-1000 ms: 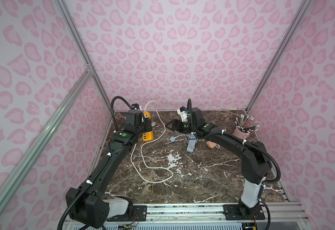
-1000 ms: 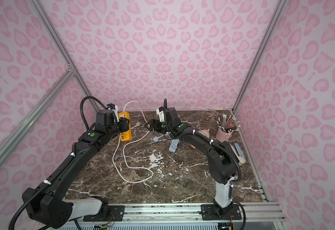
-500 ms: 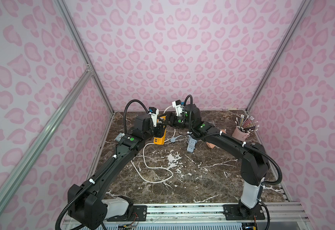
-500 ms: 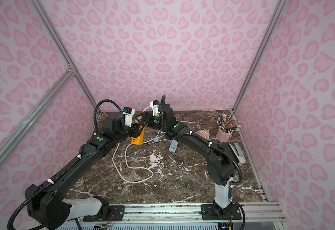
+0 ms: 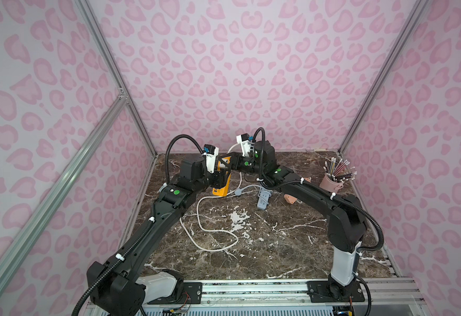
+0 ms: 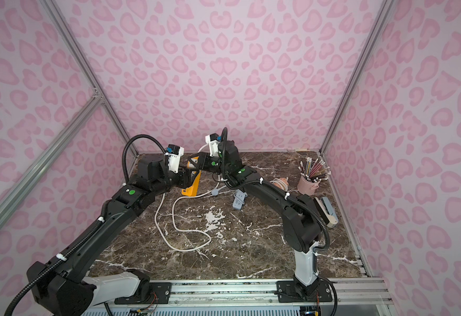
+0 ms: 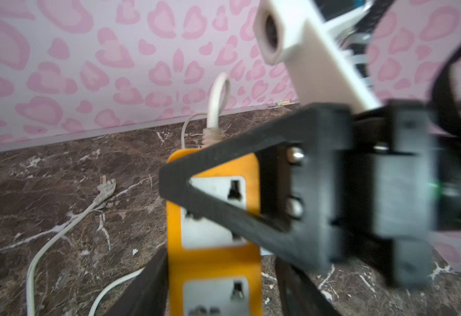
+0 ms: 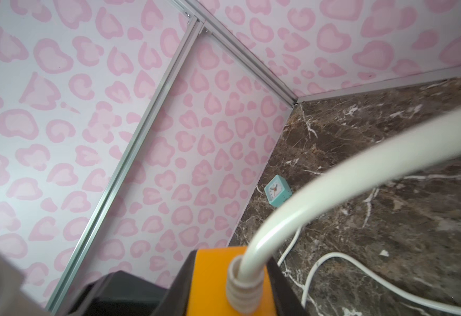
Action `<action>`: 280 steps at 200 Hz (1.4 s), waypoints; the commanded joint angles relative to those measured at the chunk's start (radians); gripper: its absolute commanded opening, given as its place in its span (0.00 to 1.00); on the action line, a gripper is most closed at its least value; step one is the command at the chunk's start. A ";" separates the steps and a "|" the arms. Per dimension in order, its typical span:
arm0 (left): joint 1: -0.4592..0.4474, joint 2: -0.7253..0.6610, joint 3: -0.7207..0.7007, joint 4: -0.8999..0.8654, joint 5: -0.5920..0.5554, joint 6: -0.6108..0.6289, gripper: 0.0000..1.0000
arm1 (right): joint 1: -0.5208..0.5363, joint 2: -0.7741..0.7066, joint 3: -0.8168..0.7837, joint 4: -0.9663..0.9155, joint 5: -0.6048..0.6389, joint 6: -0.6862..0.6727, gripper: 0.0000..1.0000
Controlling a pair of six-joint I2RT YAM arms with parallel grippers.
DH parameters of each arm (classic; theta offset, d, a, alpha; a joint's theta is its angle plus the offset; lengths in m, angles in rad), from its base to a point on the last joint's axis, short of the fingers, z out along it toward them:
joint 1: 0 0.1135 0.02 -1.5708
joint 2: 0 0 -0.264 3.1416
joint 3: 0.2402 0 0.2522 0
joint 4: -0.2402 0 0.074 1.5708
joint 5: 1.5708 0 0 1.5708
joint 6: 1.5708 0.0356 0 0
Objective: Wrap the cord around the power strip
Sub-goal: Pick up the power strip from the center of the board.
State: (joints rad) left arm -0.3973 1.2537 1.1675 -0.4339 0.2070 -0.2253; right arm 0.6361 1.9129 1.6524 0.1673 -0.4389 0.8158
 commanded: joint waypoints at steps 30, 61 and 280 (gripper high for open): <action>0.186 -0.090 -0.076 0.183 0.359 -0.086 0.84 | -0.090 -0.037 -0.012 0.033 -0.067 -0.113 0.08; 0.237 -0.029 -0.228 0.402 0.674 -0.248 0.84 | -0.122 -0.086 -0.098 0.256 -0.221 -0.025 0.08; 0.146 0.033 -0.153 0.625 0.683 -0.407 0.03 | -0.257 -0.206 -0.415 0.763 -0.270 0.315 0.72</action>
State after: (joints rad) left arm -0.2584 1.3163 0.9646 0.1440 0.9493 -0.6540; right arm 0.4423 1.7557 1.3155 0.8955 -0.7658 1.1294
